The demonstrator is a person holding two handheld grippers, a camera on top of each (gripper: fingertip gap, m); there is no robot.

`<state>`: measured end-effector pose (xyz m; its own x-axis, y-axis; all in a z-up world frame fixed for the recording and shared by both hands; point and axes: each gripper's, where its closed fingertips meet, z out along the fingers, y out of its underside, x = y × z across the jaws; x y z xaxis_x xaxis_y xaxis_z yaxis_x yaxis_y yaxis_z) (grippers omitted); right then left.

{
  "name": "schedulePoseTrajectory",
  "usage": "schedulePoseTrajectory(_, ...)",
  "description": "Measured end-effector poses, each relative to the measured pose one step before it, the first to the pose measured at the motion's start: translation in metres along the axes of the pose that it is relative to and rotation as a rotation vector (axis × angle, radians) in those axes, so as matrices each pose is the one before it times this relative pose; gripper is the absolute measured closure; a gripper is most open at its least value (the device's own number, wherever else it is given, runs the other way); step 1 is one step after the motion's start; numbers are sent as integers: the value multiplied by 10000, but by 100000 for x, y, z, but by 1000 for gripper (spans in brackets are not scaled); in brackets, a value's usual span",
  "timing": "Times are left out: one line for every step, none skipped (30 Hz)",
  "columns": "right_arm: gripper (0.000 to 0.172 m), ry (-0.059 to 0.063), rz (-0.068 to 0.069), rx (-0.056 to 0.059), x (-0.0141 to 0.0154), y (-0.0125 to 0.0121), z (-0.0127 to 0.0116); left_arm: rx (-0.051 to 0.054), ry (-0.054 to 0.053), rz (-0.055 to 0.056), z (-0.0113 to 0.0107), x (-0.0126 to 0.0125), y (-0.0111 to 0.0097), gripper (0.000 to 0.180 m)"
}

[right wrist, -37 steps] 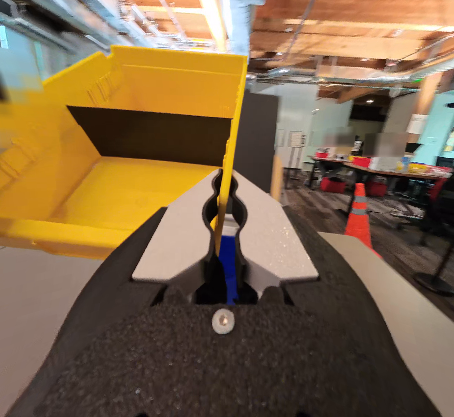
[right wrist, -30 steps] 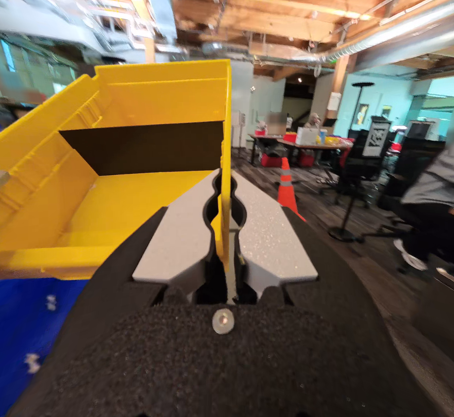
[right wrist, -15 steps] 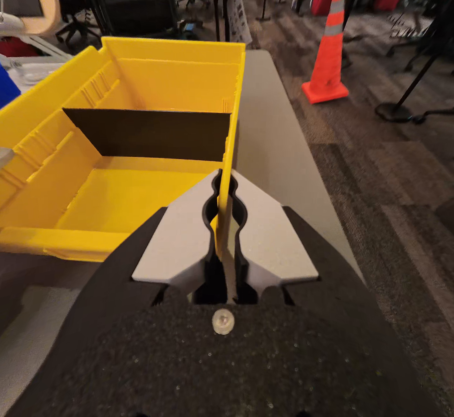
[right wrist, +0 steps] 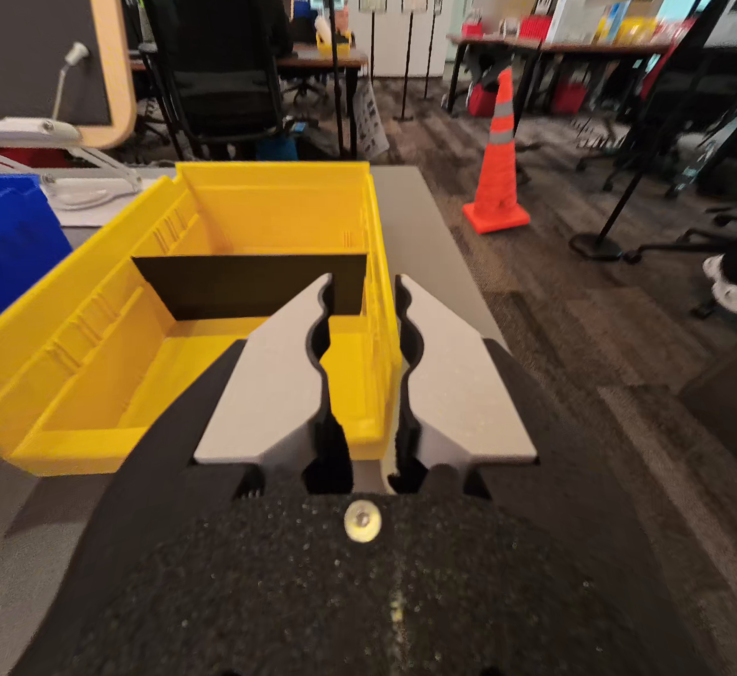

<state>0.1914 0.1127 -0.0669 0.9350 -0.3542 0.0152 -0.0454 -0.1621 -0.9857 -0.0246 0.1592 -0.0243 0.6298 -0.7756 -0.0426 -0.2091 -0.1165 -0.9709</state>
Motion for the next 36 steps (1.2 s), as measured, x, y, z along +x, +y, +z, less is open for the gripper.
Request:
schedulePoseTrajectory(142, 75, -242, 313, -455, -1124, -567, 218, 156, -52, -1887, -1182, -1243, 143)
schedulePoseTrajectory(141, -73, -184, 303, -848, -1202, -510, 329, -13, -12, -1943, -1691, -1144, 143)
schedulePoseTrajectory(140, -230, -92, 257, -1302, -1223, -426, 281, -102, 45, -1864, -2074, -817, 139)
schedulePoseTrajectory(137, -375, -56, 218, -1800, -1145, -328, 89, -292, 82, -1683, -2557, -258, 134)
schedulePoseTrajectory(134, -475, -41, 202, -2291, -1012, -251, -78, -477, 89, -1479, -2977, 313, 132)
schedulePoseTrajectory(128, -575, -4, 195, -2835, -751, -173, -141, -533, 65, -1224, -3120, 804, 130)
schedulePoseTrajectory(122, -646, 107, 199, -3331, -387, -54, -141, -502, 30, -962, -2992, 1152, 129)
schedulePoseTrajectory(119, -709, 229, 195, -3740, -20, 168, -145, -460, 66, -719, -2651, 1417, 128)
schedulePoseTrajectory(116, -762, 169, 39, -3966, 500, 533, -198, -456, 61, -505, -2205, 1646, 126)
schedulePoseTrajectory(109, -542, 47, -279, -3562, 1098, 887, -308, -291, -27, -317, -1474, 1838, 124)
schedulePoseTrajectory(109, -236, 35, -430, -2862, 1389, 946, -362, -87, -72, -146, -737, 1881, 120)
schedulePoseTrajectory(109, -118, 88, -295, -2342, 1274, 752, -344, -31, 4, 0, -264, 1810, 118)
schedulePoseTrajectory(110, -46, 139, -174, -1794, 1177, 555, -302, -101, 88, 117, -98, 1673, 117)
schedulePoseTrajectory(112, 328, 154, -280, -840, 1362, 388, -198, -217, 48, 160, -147, 1437, 119)
schedulePoseTrajectory(119, 650, 109, -507, 9, 1720, 291, -62, -130, -19, 212, -8, 1113, 124)
schedulePoseTrajectory(122, 579, 96, -599, 176, 1810, 319, -91, 112, -48, 278, 279, 795, 128)
schedulePoseTrajectory(125, 488, 55, -266, 294, 1122, 357, -203, 178, -27, 340, 304, 461, 129)
schedulePoseTrajectory(134, 320, -35, -99, 238, 538, 278, -197, 107, 86, 389, 155, 165, 131)
schedulePoseTrajectory(145, 153, 8, -28, 108, -58, 199, -166, 96, 180, 448, 134, 120, 138)
schedulePoseTrajectory(153, 125, 53, 206, 58, -420, 258, -212, 69, 93, 459, 94, 323, 146)
schedulePoseTrajectory(162, 87, 94, -53, -49, -85, 342, 91, 91, -251, 265, 33, -61, 149)
schedulePoseTrajectory(166, 357, 328, -178, 288, 59, 354, 106, 33, -424, 139, -178, -124, 156)
schedulePoseTrajectory(170, 226, 249, -172, 118, -42, 213, -33, -150, -365, 57, -647, -26, 171)
schedulePoseTrajectory(169, -371, 28, -182, -741, -148, 16, -104, -141, -51, 150, -736, 18, 173)
schedulePoseTrajectory(168, -301, -7, -147, -794, -189, -34, -105, -123, 64, 136, -774, -1, 175)
schedulePoseTrajectory(168, 6, 27, 95, -660, -454, -27, -12, 9, -128, -32, -686, -145, 175)
schedulePoseTrajectory(168, 164, -212, 236, -742, -681, -27, 11, 33, -264, -183, -691, -222, 176)
schedulePoseTrajectory(168, 244, -278, 249, -850, -772, 9, -15, -9, -193, -217, -798, -227, 176)
schedulePoseTrajectory(169, 86, -197, 257, -1156, -861, 62, -2, -90, -73, -162, -1091, -180, 176)
schedulePoseTrajectory(168, -36, -121, 176, -1373, -810, 178, 127, -68, -116, -138, -1363, -270, 176)
schedulePoseTrajectory(168, -191, -67, 132, -1600, -792, 316, 263, -42, -169, -177, -1625, -434, 177)
schedulePoseTrajectory(167, -379, 5, 84, -1900, -744, 401, 267, -136, -84, -209, -1908, -523, 178)
schedulePoseTrajectory(166, -355, 10, -18, -1959, -536, 563, 143, -128, 5, -208, -2025, -463, 178)
schedulePoseTrajectory(165, -336, -115, -34, -2056, -410, 656, 103, -130, -3, -263, -2144, -394, 178)
schedulePoseTrajectory(165, -287, -168, -39, -2090, -272, 713, 107, -158, -39, -324, -2213, -316, 178)
schedulePoseTrajectory(164, -241, -159, -40, -2055, -127, 753, 81, -224, -66, -349, -2207, -185, 178)
